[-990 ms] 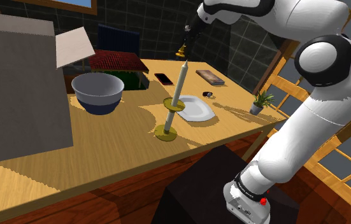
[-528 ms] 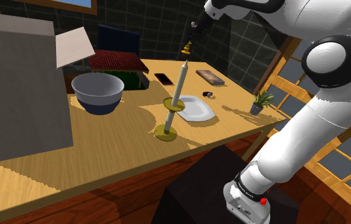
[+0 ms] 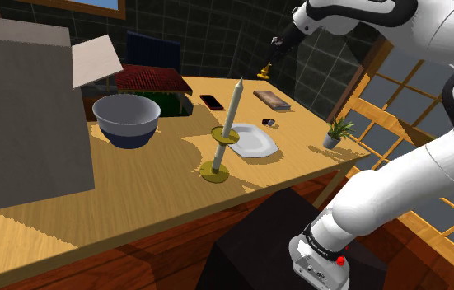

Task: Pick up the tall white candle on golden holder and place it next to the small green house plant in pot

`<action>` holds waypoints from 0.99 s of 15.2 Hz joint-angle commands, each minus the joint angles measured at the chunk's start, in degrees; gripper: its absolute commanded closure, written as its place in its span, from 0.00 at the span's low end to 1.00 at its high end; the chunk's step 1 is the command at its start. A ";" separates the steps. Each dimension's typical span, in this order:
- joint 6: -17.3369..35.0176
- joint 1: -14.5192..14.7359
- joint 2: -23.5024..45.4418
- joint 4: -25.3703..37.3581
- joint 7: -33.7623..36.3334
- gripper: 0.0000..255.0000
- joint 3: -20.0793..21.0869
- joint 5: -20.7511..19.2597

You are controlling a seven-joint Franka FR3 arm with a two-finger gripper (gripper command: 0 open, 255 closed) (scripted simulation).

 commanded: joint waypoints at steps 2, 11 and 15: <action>-0.95 -1.37 -5.78 -4.95 -1.66 1.00 -0.94 -1.26; -6.78 -6.15 -19.90 -13.69 -7.61 1.00 -5.09 -5.21; -10.31 -8.50 -25.21 -15.71 -10.70 1.00 -7.47 -7.24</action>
